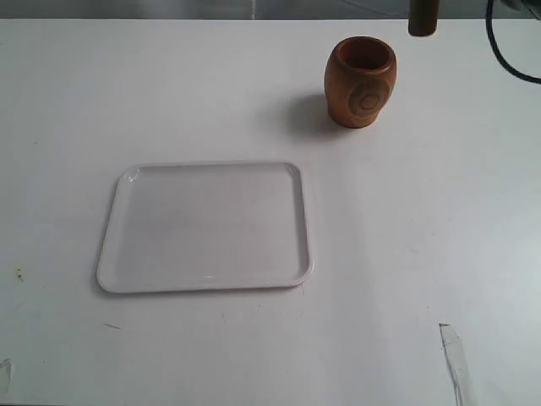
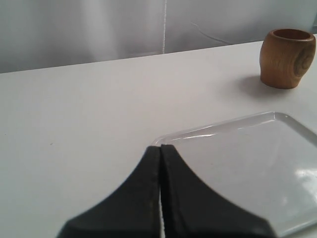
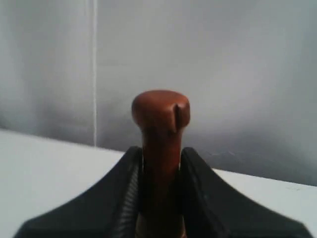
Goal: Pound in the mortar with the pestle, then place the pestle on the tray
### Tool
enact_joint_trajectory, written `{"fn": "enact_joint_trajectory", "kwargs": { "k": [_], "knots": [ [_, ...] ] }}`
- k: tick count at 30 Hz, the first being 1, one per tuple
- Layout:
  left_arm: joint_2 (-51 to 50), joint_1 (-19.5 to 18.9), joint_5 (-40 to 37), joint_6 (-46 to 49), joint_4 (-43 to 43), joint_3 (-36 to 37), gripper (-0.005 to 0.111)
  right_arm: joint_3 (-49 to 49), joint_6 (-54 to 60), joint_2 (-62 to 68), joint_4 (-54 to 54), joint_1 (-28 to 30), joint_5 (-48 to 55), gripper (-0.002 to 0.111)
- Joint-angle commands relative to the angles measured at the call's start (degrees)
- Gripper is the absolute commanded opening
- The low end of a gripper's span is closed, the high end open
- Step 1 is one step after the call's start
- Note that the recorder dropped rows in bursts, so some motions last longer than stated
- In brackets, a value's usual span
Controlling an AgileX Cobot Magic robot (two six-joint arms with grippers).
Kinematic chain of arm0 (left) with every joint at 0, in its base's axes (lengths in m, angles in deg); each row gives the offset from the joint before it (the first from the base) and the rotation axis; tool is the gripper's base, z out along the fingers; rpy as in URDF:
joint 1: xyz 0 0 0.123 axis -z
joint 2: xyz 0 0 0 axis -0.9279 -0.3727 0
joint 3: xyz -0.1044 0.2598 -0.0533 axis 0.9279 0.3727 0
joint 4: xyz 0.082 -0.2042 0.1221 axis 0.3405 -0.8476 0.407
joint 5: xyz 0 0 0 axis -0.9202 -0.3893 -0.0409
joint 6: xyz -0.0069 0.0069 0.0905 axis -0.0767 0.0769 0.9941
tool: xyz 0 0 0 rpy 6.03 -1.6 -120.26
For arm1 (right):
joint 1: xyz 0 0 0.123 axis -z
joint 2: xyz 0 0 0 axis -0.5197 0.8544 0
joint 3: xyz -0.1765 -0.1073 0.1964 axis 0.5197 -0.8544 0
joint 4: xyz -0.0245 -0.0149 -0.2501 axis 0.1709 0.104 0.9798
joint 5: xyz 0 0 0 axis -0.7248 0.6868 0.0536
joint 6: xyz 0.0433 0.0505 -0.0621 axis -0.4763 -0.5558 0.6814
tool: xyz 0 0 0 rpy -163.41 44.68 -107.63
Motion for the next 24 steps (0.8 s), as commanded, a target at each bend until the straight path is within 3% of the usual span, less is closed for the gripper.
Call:
{"fn": "enact_joint_trajectory", "kwargs": {
  "k": [1,4,9,15,24],
  "knots": [
    [0.1,0.4,0.2,-0.5,-0.4,0.0,0.0,0.3,-24.6,0.0,19.3,-0.1,-7.6,0.0],
    [0.1,0.4,0.2,-0.5,-0.4,0.0,0.0,0.3,-35.9,0.0,36.5,-0.1,-10.7,0.0],
    [0.1,0.4,0.2,-0.5,-0.4,0.0,0.0,-0.1,-46.5,3.1,49.7,-0.1,-17.8,0.0],
    [0.1,0.4,0.2,-0.5,-0.4,0.0,0.0,-1.7,-49.5,12.6,50.4,-0.1,-31.9,0.0],
    [0.1,0.4,0.2,-0.5,-0.4,0.0,0.0,-1.7,-46.5,16.0,48.2,1.7,-32.6,0.0]
  ]
}}
